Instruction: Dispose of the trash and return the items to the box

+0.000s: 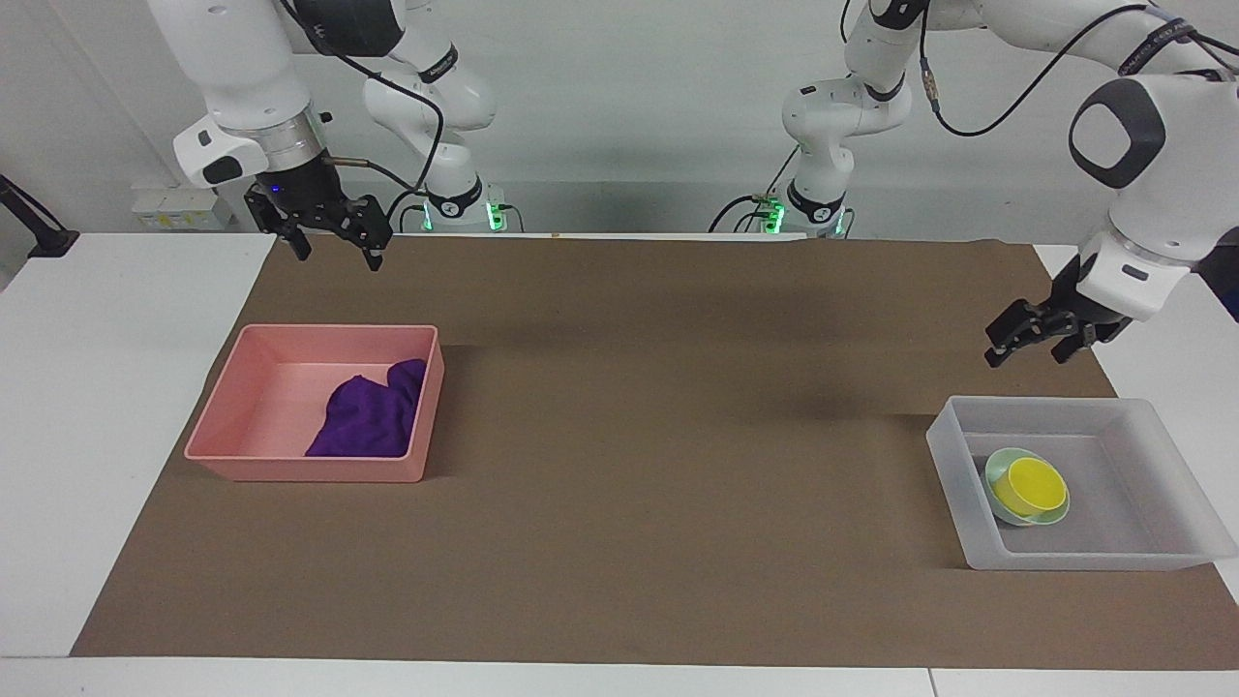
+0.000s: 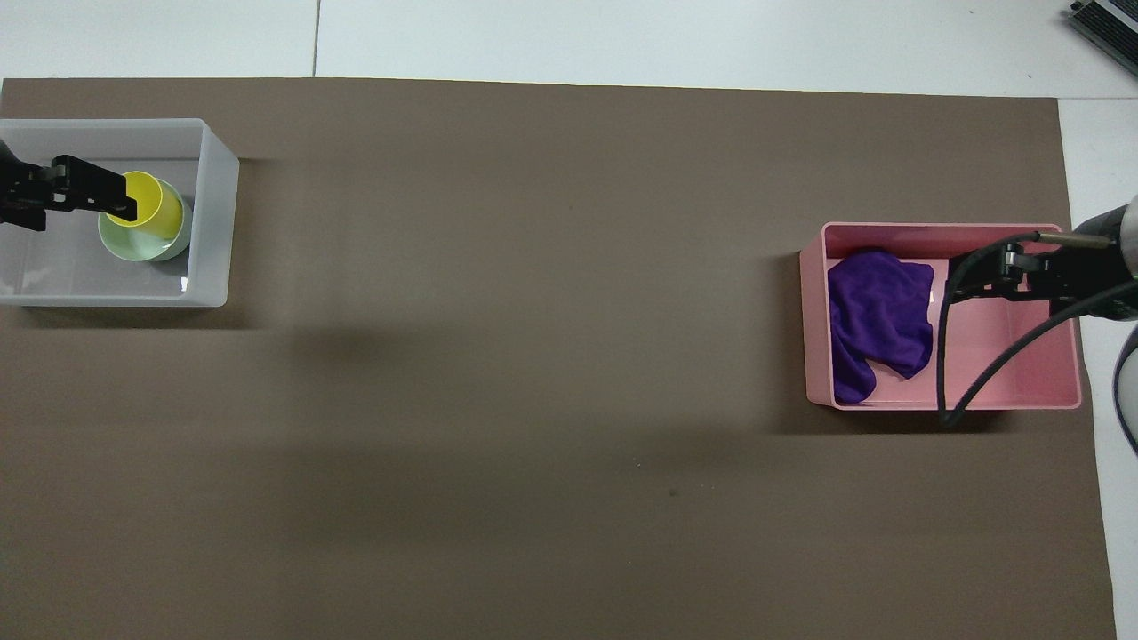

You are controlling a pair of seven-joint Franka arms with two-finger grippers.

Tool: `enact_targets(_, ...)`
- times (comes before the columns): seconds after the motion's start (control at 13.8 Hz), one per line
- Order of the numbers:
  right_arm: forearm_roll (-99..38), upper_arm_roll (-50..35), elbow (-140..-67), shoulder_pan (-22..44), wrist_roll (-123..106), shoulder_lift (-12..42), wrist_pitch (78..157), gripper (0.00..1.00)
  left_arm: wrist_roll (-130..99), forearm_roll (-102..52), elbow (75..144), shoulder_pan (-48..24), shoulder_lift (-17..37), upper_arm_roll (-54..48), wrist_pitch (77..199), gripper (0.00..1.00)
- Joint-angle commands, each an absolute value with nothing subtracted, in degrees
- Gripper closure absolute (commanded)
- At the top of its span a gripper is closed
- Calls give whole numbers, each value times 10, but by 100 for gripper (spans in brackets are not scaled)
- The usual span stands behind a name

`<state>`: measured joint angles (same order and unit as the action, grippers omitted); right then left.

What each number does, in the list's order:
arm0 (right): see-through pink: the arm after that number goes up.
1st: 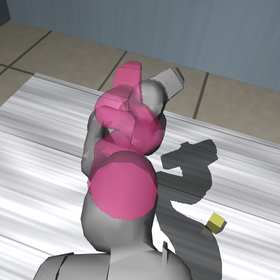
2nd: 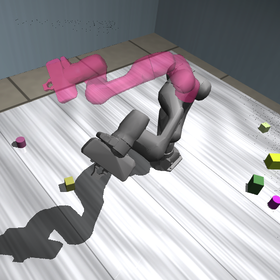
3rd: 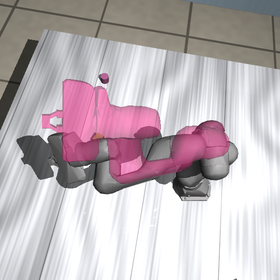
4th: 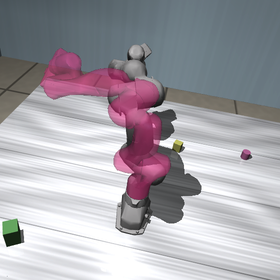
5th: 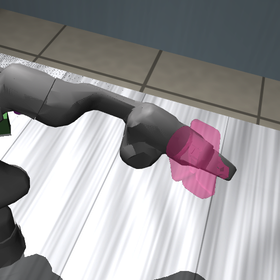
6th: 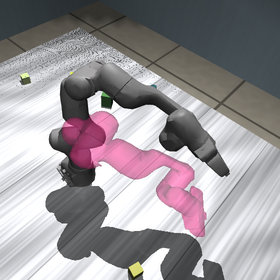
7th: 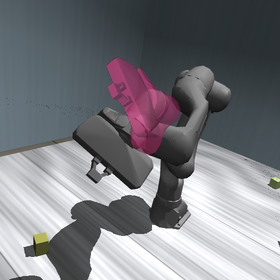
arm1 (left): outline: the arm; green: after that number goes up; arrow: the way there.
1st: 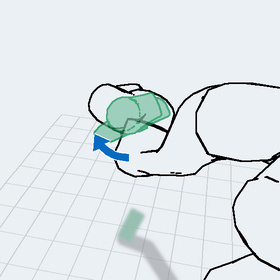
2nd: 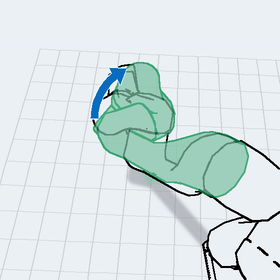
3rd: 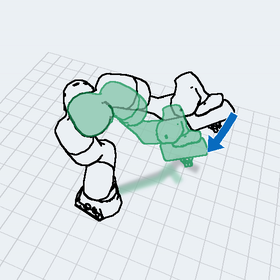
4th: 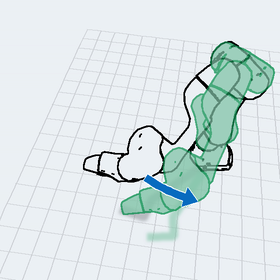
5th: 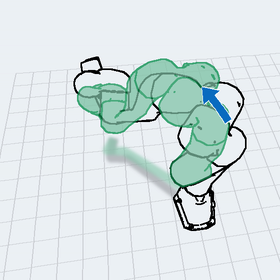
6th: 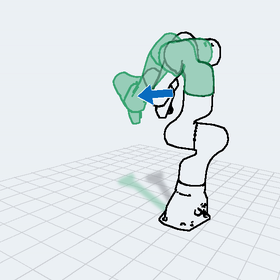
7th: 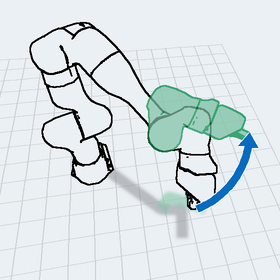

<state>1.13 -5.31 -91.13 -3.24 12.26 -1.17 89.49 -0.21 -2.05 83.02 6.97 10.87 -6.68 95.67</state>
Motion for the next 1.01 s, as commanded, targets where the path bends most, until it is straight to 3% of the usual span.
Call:
enact_targets(0.0,-5,-55,-911,-41,105,-12,891,0,1,-4,851,41,59,-61,921,0)
enact_targets(0.51,-5,-55,-911,-41,105,-11,891,0,-4,17,838,2,46,-65,897,0)
enact_targets(0.94,-5,-55,-911,-41,105,-12,891,0,-41,16,855,2,-18,-105,855,0)
